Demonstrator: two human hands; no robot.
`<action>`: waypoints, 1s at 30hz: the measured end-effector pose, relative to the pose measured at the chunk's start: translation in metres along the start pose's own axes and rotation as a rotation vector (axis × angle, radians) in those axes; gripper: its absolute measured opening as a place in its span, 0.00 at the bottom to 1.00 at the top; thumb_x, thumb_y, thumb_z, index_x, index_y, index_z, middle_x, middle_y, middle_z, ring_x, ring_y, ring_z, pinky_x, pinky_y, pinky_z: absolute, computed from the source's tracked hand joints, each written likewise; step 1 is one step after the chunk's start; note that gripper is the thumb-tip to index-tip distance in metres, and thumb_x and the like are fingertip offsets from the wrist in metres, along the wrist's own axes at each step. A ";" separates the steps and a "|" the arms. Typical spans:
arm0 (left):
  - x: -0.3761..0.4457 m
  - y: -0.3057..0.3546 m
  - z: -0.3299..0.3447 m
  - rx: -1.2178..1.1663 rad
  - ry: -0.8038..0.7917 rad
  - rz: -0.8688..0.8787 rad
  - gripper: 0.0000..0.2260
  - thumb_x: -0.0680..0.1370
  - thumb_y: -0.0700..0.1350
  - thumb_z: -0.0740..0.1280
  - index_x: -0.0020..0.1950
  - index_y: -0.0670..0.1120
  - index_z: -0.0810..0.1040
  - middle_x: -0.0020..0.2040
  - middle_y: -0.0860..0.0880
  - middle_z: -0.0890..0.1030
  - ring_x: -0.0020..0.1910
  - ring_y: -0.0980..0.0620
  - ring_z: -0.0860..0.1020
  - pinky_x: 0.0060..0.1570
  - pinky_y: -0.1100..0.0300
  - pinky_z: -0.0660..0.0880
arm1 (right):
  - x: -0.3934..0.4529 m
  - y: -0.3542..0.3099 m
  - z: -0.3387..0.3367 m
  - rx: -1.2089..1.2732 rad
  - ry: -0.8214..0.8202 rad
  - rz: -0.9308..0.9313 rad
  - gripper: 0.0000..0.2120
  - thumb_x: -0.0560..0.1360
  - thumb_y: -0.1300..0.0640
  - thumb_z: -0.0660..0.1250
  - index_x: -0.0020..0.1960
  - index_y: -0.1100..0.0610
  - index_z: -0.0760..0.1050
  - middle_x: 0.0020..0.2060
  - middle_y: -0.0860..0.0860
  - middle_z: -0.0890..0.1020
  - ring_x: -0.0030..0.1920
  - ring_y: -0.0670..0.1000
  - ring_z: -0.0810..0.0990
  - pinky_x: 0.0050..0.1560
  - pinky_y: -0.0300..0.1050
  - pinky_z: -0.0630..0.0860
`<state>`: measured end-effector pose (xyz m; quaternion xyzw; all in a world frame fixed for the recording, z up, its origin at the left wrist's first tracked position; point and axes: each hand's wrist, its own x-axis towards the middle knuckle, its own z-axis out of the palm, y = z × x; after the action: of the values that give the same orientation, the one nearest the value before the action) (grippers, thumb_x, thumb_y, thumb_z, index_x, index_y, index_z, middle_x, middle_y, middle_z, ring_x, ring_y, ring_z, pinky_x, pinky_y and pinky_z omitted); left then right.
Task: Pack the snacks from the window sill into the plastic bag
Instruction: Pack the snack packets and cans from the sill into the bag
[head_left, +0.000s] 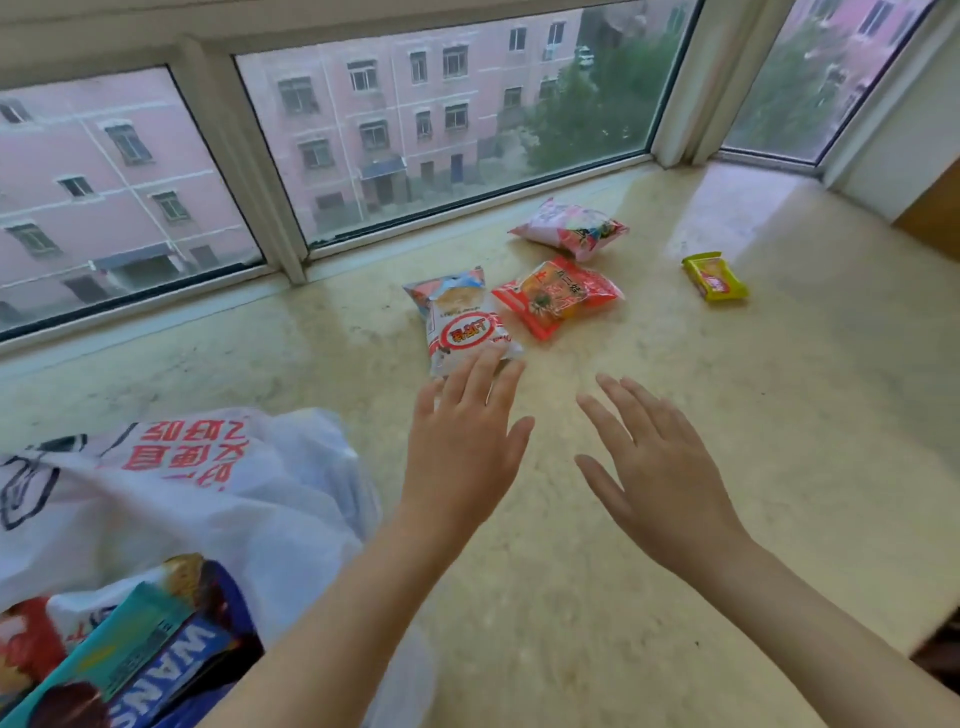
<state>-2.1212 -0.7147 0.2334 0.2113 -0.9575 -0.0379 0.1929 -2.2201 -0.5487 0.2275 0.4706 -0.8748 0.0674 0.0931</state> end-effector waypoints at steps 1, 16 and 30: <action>0.013 0.008 0.015 0.002 -0.026 0.010 0.23 0.76 0.56 0.63 0.68 0.49 0.73 0.68 0.50 0.74 0.66 0.49 0.73 0.57 0.51 0.72 | 0.005 0.018 0.008 -0.008 -0.004 0.021 0.26 0.77 0.45 0.53 0.71 0.56 0.69 0.70 0.56 0.70 0.70 0.58 0.68 0.66 0.59 0.69; 0.172 0.095 0.214 -0.063 -0.260 0.110 0.28 0.80 0.58 0.57 0.78 0.50 0.55 0.78 0.51 0.56 0.77 0.51 0.54 0.71 0.51 0.57 | 0.084 0.225 0.128 -0.053 -0.079 0.304 0.26 0.77 0.44 0.55 0.69 0.58 0.69 0.70 0.60 0.69 0.69 0.62 0.68 0.65 0.62 0.66; 0.250 0.110 0.303 -0.151 -0.304 -0.062 0.22 0.80 0.62 0.54 0.72 0.57 0.64 0.77 0.51 0.59 0.75 0.49 0.55 0.72 0.39 0.46 | 0.179 0.323 0.188 -0.076 -0.026 0.488 0.34 0.74 0.45 0.66 0.74 0.56 0.60 0.74 0.63 0.59 0.73 0.63 0.59 0.69 0.62 0.59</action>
<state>-2.4896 -0.7222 0.0595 0.2174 -0.9631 -0.1470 0.0600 -2.6059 -0.5554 0.0751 0.2425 -0.9656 0.0489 0.0802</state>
